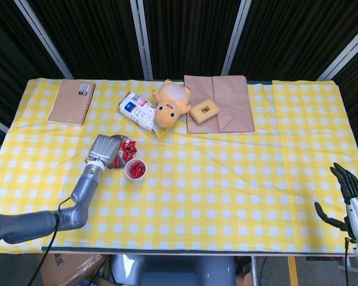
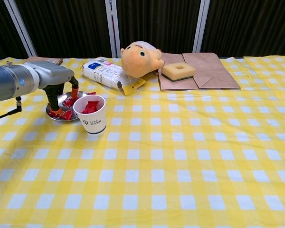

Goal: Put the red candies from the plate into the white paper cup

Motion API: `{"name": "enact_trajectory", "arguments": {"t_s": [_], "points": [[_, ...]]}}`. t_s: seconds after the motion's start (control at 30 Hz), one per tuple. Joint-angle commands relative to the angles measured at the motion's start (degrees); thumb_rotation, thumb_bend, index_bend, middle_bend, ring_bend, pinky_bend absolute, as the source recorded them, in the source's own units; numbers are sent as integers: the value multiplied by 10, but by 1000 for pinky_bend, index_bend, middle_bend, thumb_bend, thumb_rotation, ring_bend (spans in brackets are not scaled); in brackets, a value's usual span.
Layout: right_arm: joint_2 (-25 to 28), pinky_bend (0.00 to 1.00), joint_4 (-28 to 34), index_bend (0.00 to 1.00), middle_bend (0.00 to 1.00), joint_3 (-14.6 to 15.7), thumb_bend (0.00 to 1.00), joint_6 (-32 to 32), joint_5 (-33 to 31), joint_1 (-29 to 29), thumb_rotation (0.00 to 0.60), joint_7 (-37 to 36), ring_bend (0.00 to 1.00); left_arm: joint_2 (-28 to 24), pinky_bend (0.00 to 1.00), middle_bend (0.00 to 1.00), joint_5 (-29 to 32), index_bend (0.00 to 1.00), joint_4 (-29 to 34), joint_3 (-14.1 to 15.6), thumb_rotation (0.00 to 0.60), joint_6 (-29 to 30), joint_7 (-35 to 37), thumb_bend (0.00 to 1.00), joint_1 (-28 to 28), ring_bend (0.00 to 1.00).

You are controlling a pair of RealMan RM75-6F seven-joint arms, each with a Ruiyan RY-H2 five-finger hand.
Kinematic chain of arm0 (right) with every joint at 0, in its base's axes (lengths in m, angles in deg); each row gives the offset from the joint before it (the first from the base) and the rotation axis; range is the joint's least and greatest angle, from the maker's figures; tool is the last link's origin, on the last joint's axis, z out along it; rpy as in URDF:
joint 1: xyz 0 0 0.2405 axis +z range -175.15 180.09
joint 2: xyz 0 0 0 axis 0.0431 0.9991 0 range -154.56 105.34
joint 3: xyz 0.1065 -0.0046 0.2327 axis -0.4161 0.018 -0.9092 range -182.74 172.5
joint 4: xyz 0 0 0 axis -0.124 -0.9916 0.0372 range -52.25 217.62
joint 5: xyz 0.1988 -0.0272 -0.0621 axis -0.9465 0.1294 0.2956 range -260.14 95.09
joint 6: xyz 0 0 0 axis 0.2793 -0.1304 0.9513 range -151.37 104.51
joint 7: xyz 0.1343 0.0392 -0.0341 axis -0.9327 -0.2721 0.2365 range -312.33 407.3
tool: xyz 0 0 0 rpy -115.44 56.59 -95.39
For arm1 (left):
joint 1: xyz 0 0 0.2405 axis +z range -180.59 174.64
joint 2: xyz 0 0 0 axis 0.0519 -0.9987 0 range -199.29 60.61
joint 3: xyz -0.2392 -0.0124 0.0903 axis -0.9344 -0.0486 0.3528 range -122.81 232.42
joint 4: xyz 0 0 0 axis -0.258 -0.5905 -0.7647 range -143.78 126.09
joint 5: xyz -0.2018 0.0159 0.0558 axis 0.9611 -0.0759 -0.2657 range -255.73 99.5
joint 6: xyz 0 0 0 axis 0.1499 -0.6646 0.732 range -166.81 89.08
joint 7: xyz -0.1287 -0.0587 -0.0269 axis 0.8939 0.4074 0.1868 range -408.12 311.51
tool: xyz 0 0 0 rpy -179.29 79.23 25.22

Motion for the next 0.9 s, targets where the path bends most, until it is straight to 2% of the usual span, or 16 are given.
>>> {"name": "enact_trajectory", "arguments": {"t_s": [0.03,0.43,0.67,0.9], "points": [[0,0,0,0,0,0,424,0,0,0,600,-1,0,10,988,944,-8,366,-12,-3,600,-6,5,242,-2,1000],[1,0,0,0,0,-1,424,-1,-1,0,600,-2,0,46,988,944,-13,357,-50,-14,600,-23,10,253,-8,1000],[0,0,-1,0,0,0,424,-1,-1,0,600,-3,0,51,988,944,-20,359,-52,-16,600,-24,9,258,-9,1000],[0,0,-2,0,0,-1,424,-3,0,-1,600,-3,0,50,988,945,-13,394,-56,-13,600,-25,3,307,-7,1000]]}}
